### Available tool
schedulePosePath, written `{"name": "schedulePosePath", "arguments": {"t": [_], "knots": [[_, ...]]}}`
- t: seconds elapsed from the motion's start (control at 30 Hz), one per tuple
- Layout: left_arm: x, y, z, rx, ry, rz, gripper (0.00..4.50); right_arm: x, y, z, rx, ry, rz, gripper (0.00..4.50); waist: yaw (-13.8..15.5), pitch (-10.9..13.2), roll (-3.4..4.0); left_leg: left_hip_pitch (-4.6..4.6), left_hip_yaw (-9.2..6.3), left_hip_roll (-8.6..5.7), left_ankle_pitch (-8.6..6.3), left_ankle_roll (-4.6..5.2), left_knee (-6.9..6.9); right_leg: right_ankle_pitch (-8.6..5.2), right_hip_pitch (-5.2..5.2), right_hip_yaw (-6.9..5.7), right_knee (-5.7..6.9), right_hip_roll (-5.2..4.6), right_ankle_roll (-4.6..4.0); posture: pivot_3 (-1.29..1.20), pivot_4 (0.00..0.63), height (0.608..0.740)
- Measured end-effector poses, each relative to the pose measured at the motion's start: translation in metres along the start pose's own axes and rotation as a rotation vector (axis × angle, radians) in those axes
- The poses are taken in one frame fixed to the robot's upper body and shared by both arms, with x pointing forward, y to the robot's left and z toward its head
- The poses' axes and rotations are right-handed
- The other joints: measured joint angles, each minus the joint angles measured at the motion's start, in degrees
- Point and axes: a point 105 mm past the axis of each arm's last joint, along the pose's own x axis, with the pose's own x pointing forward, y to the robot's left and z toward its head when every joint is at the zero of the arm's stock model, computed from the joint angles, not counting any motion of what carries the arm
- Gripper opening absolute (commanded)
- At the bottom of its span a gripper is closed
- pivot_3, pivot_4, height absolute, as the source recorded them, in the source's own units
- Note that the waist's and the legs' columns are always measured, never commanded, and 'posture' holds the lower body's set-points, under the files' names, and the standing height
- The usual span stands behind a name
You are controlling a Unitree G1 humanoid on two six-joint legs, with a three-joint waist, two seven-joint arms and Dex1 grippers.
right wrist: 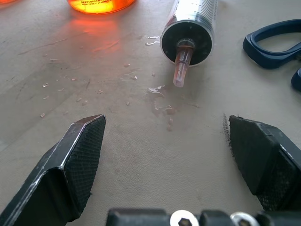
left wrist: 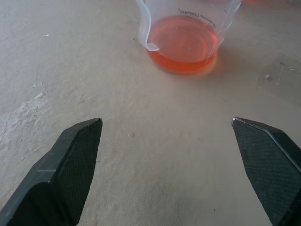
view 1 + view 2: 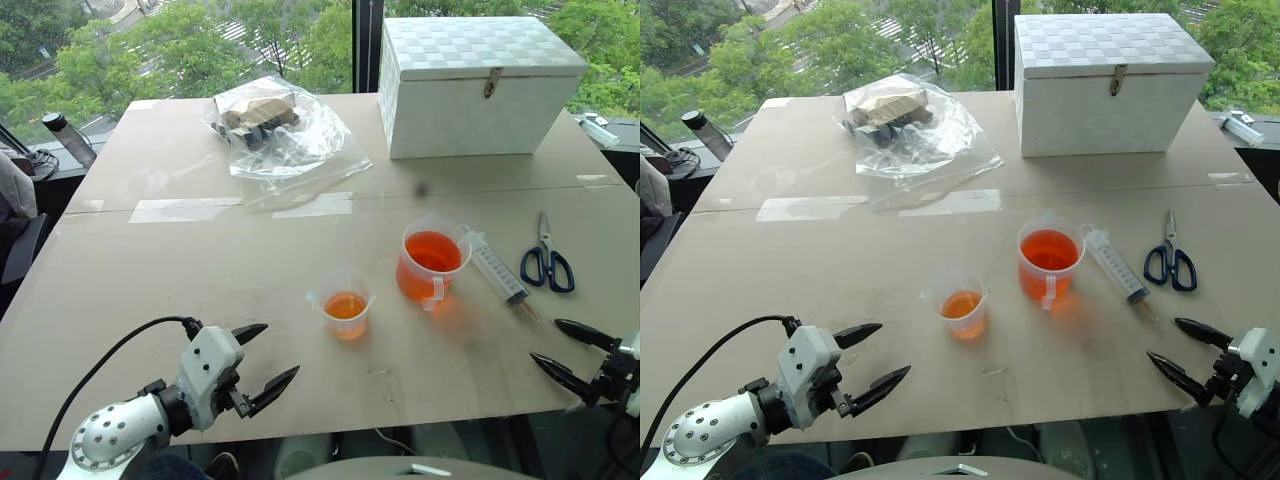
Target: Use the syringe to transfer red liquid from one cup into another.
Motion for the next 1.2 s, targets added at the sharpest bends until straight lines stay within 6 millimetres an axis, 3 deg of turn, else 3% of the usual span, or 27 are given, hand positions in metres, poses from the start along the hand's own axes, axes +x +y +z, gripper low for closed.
{"name": "schedulePosePath", "arguments": {"t": [0.1,0.23,0.53,0.87,1.0,1.13,1.2], "knots": [[-0.002,-0.002,-0.003,0.010,-0.006,-0.003,4.50,0.001,-0.002,0.001,-0.003,0.002,0.007,4.45,-0.11,-0.02,0.03,0.00,0.02,0.00,0.00,0.00,0.00,0.00,0.00,0.02,-0.01,0.00,0.00,0.00,0.150,0.740],[-0.009,-0.004,-0.026,-0.040,0.007,-0.002,4.50,0.002,-0.009,0.001,-0.004,0.005,-0.001,4.45,-0.42,-0.02,0.02,0.01,0.03,0.00,0.00,0.00,-0.01,-0.07,-0.01,0.02,-0.01,0.00,-0.13,0.00,0.150,0.740],[-0.015,-0.012,-0.030,-0.028,-0.021,-0.017,4.50,0.002,-0.008,0.000,-0.012,0.004,0.014,4.45,-0.17,-0.02,0.03,0.00,0.03,0.00,-0.01,0.02,-0.01,-0.07,-0.01,0.03,-0.03,-0.01,-0.13,0.00,0.150,0.740],[-0.018,-0.007,-0.042,-0.036,-0.023,-0.010,4.50,0.000,-0.010,0.003,-0.016,0.013,0.018,4.45,-0.23,-0.03,0.04,0.00,0.03,0.00,-0.02,0.03,-0.01,-0.07,-0.01,0.03,-0.03,-0.02,-0.13,0.00,0.150,0.740],[-0.020,-0.008,-0.039,-0.035,-0.037,-0.045,4.50,0.000,-0.012,0.015,-0.032,0.018,0.035,4.45,-0.31,-0.03,0.05,0.00,0.03,0.00,-0.02,0.02,-0.02,-0.08,-0.02,0.03,-0.03,-0.02,-0.13,0.00,0.150,0.740],[-0.028,-0.003,-0.027,-0.021,-0.057,-0.099,4.50,0.004,-0.012,0.044,-0.051,0.023,0.069,4.45,-0.41,-0.03,0.08,0.00,0.00,0.00,-0.02,0.02,-0.02,-0.08,-0.03,0.02,0.01,-0.02,-0.14,0.00,0.150,0.740],[-0.034,0.007,-0.010,0.012,-0.068,-0.149,4.50,0.010,-0.016,0.069,-0.108,0.081,0.061,4.45,-0.35,-0.07,0.10,0.00,-0.01,0.00,-0.01,0.02,-0.01,-0.07,-0.03,0.00,0.01,-0.02,-0.14,0.00,0.150,0.740]]}}
